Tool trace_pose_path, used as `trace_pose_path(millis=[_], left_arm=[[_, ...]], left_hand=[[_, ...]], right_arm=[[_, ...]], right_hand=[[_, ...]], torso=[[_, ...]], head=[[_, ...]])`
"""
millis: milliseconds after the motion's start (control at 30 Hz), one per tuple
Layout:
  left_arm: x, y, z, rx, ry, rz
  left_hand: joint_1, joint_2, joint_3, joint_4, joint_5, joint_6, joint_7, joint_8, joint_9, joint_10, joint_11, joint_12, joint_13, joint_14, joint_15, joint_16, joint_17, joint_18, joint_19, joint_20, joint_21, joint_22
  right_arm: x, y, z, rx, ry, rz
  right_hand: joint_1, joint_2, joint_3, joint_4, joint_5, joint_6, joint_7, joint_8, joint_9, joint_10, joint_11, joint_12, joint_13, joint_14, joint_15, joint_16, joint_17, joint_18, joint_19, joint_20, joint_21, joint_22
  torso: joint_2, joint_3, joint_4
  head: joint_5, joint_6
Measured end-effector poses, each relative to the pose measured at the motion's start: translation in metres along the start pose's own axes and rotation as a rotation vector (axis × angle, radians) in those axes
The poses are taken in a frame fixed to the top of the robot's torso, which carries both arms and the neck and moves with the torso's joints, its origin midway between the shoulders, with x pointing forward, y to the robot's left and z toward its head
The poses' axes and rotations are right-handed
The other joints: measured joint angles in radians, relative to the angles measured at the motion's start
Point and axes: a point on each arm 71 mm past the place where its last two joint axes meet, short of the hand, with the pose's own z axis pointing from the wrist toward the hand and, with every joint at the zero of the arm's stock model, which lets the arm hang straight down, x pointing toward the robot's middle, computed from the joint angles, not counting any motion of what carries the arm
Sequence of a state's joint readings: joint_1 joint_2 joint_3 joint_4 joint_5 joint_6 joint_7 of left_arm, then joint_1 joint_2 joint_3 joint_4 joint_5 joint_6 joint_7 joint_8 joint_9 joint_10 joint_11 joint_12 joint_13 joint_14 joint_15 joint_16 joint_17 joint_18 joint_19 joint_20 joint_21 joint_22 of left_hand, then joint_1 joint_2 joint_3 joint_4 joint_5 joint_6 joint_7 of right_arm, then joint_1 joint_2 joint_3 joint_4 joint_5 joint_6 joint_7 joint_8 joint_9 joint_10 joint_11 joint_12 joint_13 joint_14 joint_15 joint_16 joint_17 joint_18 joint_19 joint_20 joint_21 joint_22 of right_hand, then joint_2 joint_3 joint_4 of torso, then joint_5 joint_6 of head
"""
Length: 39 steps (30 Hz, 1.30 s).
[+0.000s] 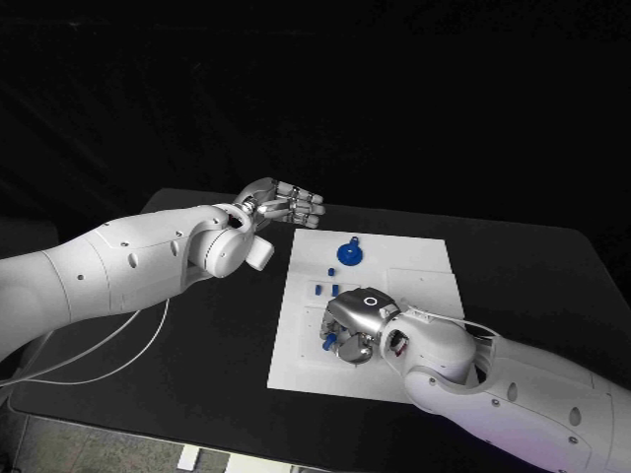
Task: Assemble the parts on the task board
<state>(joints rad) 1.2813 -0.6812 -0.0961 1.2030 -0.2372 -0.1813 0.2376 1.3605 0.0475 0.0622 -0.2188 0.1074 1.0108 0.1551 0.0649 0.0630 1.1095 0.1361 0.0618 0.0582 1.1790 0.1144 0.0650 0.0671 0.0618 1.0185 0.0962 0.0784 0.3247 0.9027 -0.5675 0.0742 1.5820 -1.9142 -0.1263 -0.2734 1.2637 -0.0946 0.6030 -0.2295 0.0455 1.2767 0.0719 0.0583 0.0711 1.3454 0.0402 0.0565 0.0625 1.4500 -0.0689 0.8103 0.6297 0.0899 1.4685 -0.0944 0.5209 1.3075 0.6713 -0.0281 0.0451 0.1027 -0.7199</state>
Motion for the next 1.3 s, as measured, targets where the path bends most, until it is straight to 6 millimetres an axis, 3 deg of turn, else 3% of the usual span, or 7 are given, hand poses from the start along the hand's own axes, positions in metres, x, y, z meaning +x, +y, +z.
trace_pose_path(millis=[300,533,767,867,1000,1100,1300], left_arm=[[0.000,0.000,0.000,-0.002,-0.001,0.000],[0.000,0.000,0.000,-0.006,0.001,0.000],[0.000,0.001,0.000,-0.010,0.003,0.000],[-0.001,0.001,0.000,-0.012,0.004,-0.001],[-0.001,0.001,0.000,-0.016,0.008,-0.002],[-0.001,0.002,0.000,-0.018,0.010,-0.002],[-0.002,0.002,-0.001,-0.021,0.012,-0.002]], left_hand=[[0.000,0.000,0.000,0.000,0.000,0.000,0.000,0.000,0.000,0.000,0.000,0.000,0.000,0.000,0.000,0.000,0.000,0.000,0.000,0.000,0.000,-0.002],[0.000,0.000,-0.003,0.003,0.000,0.000,0.000,0.000,0.000,0.000,0.000,0.000,0.000,-0.004,0.004,0.000,0.000,0.000,0.000,0.000,0.000,-0.003],[0.000,0.000,-0.003,0.003,0.000,0.000,0.000,0.000,0.000,0.000,0.000,0.000,0.000,-0.004,0.004,0.000,0.000,0.000,0.000,0.000,0.000,-0.003],[0.000,0.000,-0.006,0.006,0.000,0.000,0.000,0.000,0.000,0.000,0.000,0.000,0.000,-0.004,0.004,0.000,0.000,0.000,0.000,0.000,0.000,-0.005],[0.000,0.000,-0.006,0.006,0.000,0.000,0.000,0.000,0.000,0.000,0.000,0.000,0.000,-0.004,0.004,0.000,0.000,0.000,0.000,0.000,0.000,-0.005],[0.000,0.000,-0.006,0.006,0.000,0.000,0.000,0.000,0.000,0.000,0.000,0.000,0.000,-0.004,0.004,0.000,0.000,0.000,0.000,0.000,0.000,-0.005],[0.000,0.000,-0.006,0.006,0.000,0.000,0.000,0.000,0.000,0.000,0.000,0.000,0.000,-0.004,0.004,0.000,0.000,0.000,0.000,0.000,0.000,-0.005]], right_arm=[[0.001,0.005,0.002,-0.004,-0.006,-0.006],[0.001,0.006,0.002,0.001,-0.005,-0.006],[0.005,0.006,0.001,0.005,0.003,-0.003],[0.005,0.005,0.001,0.010,-0.004,-0.001],[0.003,0.003,0.000,0.020,-0.029,0.006],[0.001,0.001,-0.002,0.026,-0.049,0.012],[-0.004,-0.002,-0.009,0.034,-0.089,0.024]], right_hand=[[0.000,0.000,-0.040,0.005,0.001,-0.007,0.008,0.001,0.000,-0.001,-0.009,0.000,0.002,0.000,0.000,0.000,-0.003,-0.005,0.000,0.000,-0.006,0.000],[-0.024,-0.025,-0.060,0.018,0.014,-0.064,0.016,0.007,-0.003,-0.022,-0.010,0.001,0.000,0.005,0.005,0.000,-0.009,-0.005,-0.002,0.006,-0.017,0.000],[-0.039,-0.090,-0.061,0.025,0.021,-0.184,0.047,0.006,-0.008,-0.150,0.032,0.001,-0.002,0.001,0.032,0.000,-0.020,0.020,-0.002,0.035,-0.055,0.000],[0.005,-0.116,-0.176,0.051,0.012,-0.392,0.065,0.003,-0.012,-0.279,0.060,0.010,-0.002,-0.001,0.052,0.000,-0.032,0.044,-0.002,0.053,-0.112,-0.025],[0.057,-0.161,-0.235,0.132,0.009,-0.573,0.057,-0.003,-0.020,-0.385,0.082,0.013,-0.002,-0.009,0.062,-0.001,-0.038,0.066,0.000,0.058,-0.163,-0.058],[0.073,-0.177,-0.251,0.183,0.009,-0.594,0.050,-0.003,-0.020,-0.398,0.085,0.019,-0.002,-0.009,0.062,0.005,-0.038,0.073,-0.004,0.061,-0.170,-0.073],[0.073,-0.177,-0.261,0.194,0.009,-0.571,0.042,-0.003,-0.020,-0.378,0.076,0.025,-0.002,-0.009,0.062,0.008,-0.040,0.073,-0.004,0.061,-0.155,-0.080]], torso=[[0.000,-0.0003,0.0006],[0.000,-0.0005,-0.0003],[0.000,0.0002,-0.0005],[0.000,0.0007,-0.0005],[0.000,0.0009,-0.0006],[0.000,0.0009,-0.0007],[0.000,0.0008,-0.0007]], head=[[-0.003,-0.001],[-0.008,-0.002],[-0.009,-0.007],[-0.009,-0.008],[-0.009,-0.007],[-0.010,-0.006],[-0.014,-0.005]])
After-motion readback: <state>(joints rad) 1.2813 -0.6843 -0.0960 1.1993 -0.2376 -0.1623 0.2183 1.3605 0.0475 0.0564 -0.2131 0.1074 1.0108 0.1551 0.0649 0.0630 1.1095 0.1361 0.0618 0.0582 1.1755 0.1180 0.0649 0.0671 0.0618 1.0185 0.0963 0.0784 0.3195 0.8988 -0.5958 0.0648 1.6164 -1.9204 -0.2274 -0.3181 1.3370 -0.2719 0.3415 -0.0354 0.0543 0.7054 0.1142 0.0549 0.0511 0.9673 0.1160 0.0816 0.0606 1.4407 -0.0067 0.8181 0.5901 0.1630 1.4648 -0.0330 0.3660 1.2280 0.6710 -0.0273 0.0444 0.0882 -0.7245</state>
